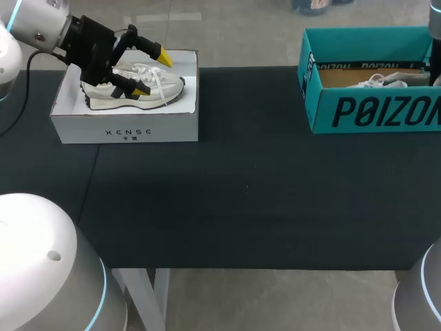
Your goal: Take the shoe out of the shoebox, open the shoe tongue, remove and reinsert the insole, then place the shoe into the shoebox
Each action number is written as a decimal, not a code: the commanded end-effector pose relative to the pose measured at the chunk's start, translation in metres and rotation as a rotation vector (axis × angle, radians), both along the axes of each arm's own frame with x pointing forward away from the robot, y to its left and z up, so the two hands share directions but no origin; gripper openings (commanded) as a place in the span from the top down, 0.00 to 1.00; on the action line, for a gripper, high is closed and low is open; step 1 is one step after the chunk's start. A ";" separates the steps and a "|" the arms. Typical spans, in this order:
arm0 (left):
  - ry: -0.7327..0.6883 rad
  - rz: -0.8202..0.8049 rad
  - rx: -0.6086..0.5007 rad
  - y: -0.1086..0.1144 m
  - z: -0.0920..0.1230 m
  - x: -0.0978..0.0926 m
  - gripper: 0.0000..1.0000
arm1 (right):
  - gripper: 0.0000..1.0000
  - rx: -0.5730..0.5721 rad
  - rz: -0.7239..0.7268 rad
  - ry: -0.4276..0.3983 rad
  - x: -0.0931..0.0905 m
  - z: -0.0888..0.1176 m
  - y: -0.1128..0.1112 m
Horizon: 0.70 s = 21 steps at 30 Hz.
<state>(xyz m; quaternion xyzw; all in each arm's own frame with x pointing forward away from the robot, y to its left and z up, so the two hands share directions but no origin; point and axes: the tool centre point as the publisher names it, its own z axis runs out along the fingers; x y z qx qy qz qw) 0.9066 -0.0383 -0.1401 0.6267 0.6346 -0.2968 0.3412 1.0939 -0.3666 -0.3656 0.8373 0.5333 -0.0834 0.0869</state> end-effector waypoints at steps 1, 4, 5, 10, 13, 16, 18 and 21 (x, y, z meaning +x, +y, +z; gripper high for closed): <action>0.000 -0.001 0.003 0.000 0.000 0.001 0.00 | 0.00 0.002 0.001 0.024 0.008 0.002 -0.001; 0.000 -0.001 0.003 0.000 0.000 0.001 0.00 | 0.00 0.015 -0.002 0.017 0.004 0.015 0.001; 0.000 -0.001 0.003 0.000 0.000 0.001 0.00 | 0.00 0.017 -0.002 0.014 0.002 0.021 0.003; 0.000 -0.001 0.003 0.000 0.000 0.001 0.00 | 0.00 0.039 0.024 0.000 -0.006 0.051 0.018; 0.000 -0.001 0.003 0.000 0.000 0.001 0.00 | 0.00 0.057 0.053 -0.010 -0.009 0.066 0.029; 0.000 -0.001 0.003 0.000 0.000 0.001 0.00 | 0.00 0.074 0.079 -0.025 -0.010 0.080 0.041; 0.000 -0.001 0.003 0.000 0.000 0.001 0.00 | 0.00 0.096 0.099 -0.029 -0.010 0.088 0.047; 0.000 -0.001 0.003 0.000 0.000 0.001 0.00 | 0.00 0.131 0.138 -0.038 -0.013 0.100 0.057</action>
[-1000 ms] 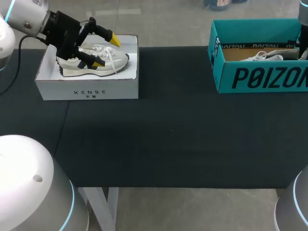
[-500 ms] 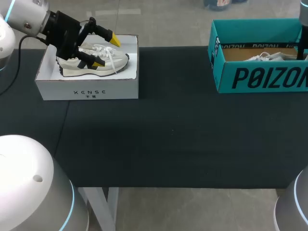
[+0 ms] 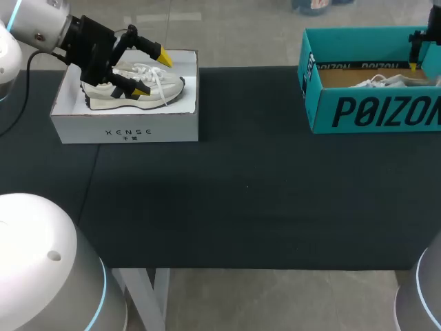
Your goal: Take the shoe out of the shoebox, open the shoe tongue, remove and reinsert the insole, then place the shoe into the shoebox
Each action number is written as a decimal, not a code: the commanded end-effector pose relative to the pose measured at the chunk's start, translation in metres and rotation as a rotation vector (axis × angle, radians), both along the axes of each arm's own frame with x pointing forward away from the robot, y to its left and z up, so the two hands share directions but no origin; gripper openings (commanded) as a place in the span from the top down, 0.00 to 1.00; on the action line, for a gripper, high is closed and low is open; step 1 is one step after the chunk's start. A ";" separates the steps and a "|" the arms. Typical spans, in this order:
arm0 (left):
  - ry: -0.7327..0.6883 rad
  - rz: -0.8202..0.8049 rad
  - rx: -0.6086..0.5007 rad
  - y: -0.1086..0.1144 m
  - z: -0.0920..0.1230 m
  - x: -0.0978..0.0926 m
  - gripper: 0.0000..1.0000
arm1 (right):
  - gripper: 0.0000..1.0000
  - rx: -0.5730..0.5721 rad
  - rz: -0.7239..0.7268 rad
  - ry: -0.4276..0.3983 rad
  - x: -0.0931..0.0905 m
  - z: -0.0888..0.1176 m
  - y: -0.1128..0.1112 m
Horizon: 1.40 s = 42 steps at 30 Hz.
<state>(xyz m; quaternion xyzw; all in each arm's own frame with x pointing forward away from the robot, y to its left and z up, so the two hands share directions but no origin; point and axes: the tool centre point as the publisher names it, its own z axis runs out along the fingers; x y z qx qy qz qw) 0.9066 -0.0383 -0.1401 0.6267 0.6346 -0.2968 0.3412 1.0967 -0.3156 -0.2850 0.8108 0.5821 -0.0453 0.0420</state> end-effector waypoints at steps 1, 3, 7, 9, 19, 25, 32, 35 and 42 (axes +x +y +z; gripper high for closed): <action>0.000 -0.001 0.003 0.000 0.000 0.001 0.00 | 0.00 0.028 0.048 -0.041 -0.018 0.024 0.009; 0.000 -0.001 0.003 0.000 0.000 0.001 0.00 | 0.00 0.093 0.125 -0.033 -0.023 0.032 0.013; 0.000 -0.001 0.003 0.000 0.000 0.001 0.00 | 0.00 0.220 0.287 -0.007 -0.035 0.049 0.017; 0.000 -0.001 0.003 0.000 0.000 0.001 0.00 | 0.00 0.263 0.349 -0.005 -0.041 0.057 0.016; 0.078 0.190 0.074 0.007 0.007 0.028 0.00 | 0.00 0.204 0.345 -0.044 -0.049 0.055 0.023; 0.130 0.318 0.211 0.033 -0.002 0.062 0.00 | 0.00 0.192 0.321 -0.028 -0.049 0.050 0.025; 0.284 0.791 0.267 0.071 -0.010 0.110 0.00 | 0.00 0.189 0.291 -0.011 -0.045 0.045 0.026; 0.283 0.856 0.269 0.077 -0.014 0.116 0.00 | 0.00 0.185 0.279 -0.008 -0.043 0.044 0.026; 0.136 0.787 0.386 0.104 -0.036 0.135 0.00 | 0.00 0.182 0.256 0.006 -0.039 0.038 0.026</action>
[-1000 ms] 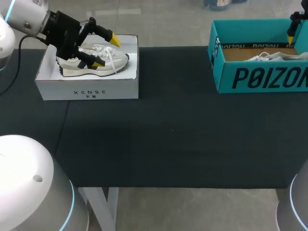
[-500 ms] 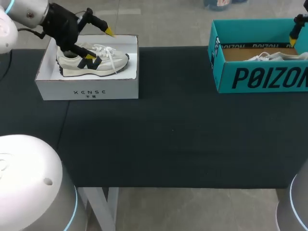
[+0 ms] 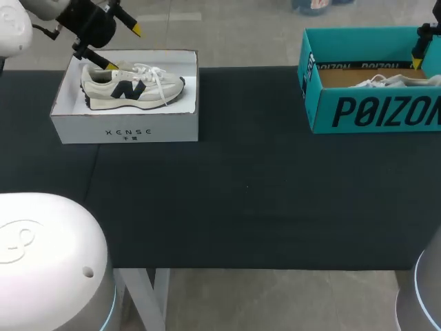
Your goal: Take the shoe out of the shoebox, open the shoe tongue, remove and reinsert the insole, then place the shoe into the shoebox
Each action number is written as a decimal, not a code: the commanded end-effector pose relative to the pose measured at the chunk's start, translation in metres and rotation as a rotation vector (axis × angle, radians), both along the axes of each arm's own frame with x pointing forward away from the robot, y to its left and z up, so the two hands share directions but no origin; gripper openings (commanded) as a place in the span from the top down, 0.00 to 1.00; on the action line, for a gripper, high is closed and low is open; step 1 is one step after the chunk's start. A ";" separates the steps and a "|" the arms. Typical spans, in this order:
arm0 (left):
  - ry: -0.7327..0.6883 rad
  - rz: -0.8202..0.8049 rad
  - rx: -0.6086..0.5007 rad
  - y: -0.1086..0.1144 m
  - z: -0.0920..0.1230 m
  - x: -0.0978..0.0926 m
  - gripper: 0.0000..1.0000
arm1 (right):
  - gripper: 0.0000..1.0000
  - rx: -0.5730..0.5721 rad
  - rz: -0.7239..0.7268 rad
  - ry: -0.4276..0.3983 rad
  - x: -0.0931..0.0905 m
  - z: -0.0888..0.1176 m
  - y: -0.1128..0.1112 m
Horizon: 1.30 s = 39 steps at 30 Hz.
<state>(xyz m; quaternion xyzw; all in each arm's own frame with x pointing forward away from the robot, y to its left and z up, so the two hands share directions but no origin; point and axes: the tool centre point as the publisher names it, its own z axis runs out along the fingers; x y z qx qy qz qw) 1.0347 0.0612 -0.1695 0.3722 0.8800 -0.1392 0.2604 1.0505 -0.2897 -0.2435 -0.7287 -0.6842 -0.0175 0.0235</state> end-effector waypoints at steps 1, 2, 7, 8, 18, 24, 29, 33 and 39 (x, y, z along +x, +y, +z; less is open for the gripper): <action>-0.088 0.007 0.151 0.009 -0.009 0.010 0.00 | 0.00 -0.002 -0.006 0.019 0.008 -0.004 0.000; -0.109 -0.044 0.144 0.013 -0.011 0.013 0.00 | 0.00 -0.004 -0.008 0.023 0.009 -0.006 0.000; -0.153 -0.264 0.093 0.039 -0.014 0.035 0.00 | 0.00 -0.021 -0.014 0.038 0.011 -0.010 0.001; -0.120 -0.311 0.119 0.043 -0.016 0.039 0.00 | 0.00 -0.023 -0.015 0.042 0.012 -0.011 0.001; -0.032 -0.401 0.189 0.047 -0.022 0.043 0.00 | 0.00 -0.037 -0.076 0.070 0.017 -0.015 0.001; -0.032 -0.401 0.189 0.047 -0.022 0.043 0.00 | 0.00 -0.017 -0.126 0.105 0.024 -0.021 0.004; -0.054 -0.391 0.178 0.054 -0.018 0.049 0.00 | 0.00 -0.040 -0.125 0.093 0.033 -0.025 0.010; -0.110 -0.429 0.168 0.078 -0.002 0.072 0.00 | 0.00 -0.019 -0.137 0.067 0.038 -0.022 0.011; -0.046 -0.596 0.199 0.097 -0.006 0.093 0.00 | 0.00 -0.016 -0.076 0.032 0.033 -0.021 0.006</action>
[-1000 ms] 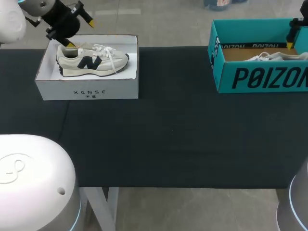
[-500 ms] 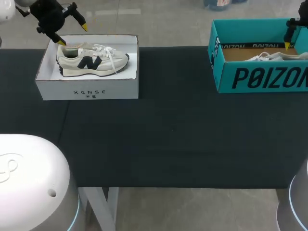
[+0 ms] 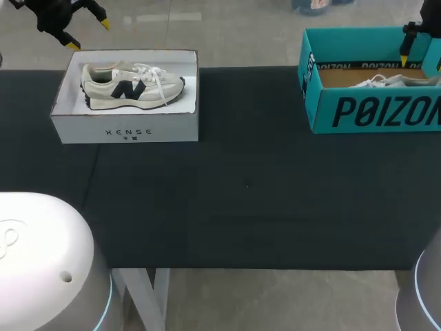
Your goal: Take the shoe out of the shoebox, open the shoe tongue, remove and reinsert the insole, then place the shoe into the shoebox
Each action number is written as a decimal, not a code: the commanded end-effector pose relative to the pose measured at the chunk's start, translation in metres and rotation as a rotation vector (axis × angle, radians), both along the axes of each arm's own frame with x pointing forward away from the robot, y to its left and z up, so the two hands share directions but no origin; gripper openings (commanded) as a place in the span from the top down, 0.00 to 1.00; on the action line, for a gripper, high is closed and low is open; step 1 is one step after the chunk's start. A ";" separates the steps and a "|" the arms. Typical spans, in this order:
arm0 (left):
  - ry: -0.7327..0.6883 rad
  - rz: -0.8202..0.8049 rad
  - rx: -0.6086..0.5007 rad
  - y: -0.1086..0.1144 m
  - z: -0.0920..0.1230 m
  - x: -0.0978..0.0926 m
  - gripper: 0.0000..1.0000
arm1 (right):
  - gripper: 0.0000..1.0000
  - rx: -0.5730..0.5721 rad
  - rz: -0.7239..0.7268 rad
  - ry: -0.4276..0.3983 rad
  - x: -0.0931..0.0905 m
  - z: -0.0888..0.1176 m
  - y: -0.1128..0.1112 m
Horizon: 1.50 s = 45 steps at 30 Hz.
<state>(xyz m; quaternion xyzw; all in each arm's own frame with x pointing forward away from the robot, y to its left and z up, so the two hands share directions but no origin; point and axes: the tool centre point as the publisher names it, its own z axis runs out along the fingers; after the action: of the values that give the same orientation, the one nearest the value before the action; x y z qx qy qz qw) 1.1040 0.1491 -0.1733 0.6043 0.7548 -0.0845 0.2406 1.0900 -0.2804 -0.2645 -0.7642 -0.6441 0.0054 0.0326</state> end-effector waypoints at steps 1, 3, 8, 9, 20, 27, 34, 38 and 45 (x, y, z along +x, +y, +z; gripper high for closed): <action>0.111 -0.118 0.053 0.010 -0.005 0.025 0.00 | 0.00 -0.004 0.035 -0.025 -0.007 0.000 -0.004; 0.125 -0.164 0.092 0.011 -0.010 0.029 0.00 | 0.00 -0.004 0.035 -0.025 -0.007 0.000 -0.004; 0.089 -0.199 0.165 0.014 -0.022 0.040 0.00 | 0.00 -0.004 0.035 -0.025 -0.007 0.000 -0.004; 0.089 -0.206 0.166 0.014 -0.024 0.040 0.00 | 0.00 -0.004 0.035 -0.025 -0.007 0.000 -0.004; -0.020 -0.216 0.310 0.027 -0.053 0.056 0.00 | 0.00 -0.004 0.035 -0.025 -0.007 0.000 -0.004; -0.014 -0.216 0.376 0.041 -0.063 0.071 0.00 | 0.00 -0.004 0.035 -0.025 -0.007 0.000 -0.004; 0.004 -0.187 0.378 0.041 -0.062 0.072 0.00 | 0.00 -0.004 0.035 -0.025 -0.007 0.000 -0.004; 0.004 -0.187 0.378 0.041 -0.062 0.072 0.00 | 0.00 -0.004 0.035 -0.025 -0.007 0.000 -0.004; 0.004 -0.187 0.378 0.041 -0.062 0.072 0.00 | 0.00 -0.004 0.035 -0.025 -0.007 0.000 -0.004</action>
<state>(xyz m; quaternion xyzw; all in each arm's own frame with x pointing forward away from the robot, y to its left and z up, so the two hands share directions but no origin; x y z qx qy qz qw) 1.1738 0.1894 -0.2359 0.7054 0.6986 0.0361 0.1144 1.0830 -0.2841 -0.2644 -0.7525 -0.6582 -0.0019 0.0231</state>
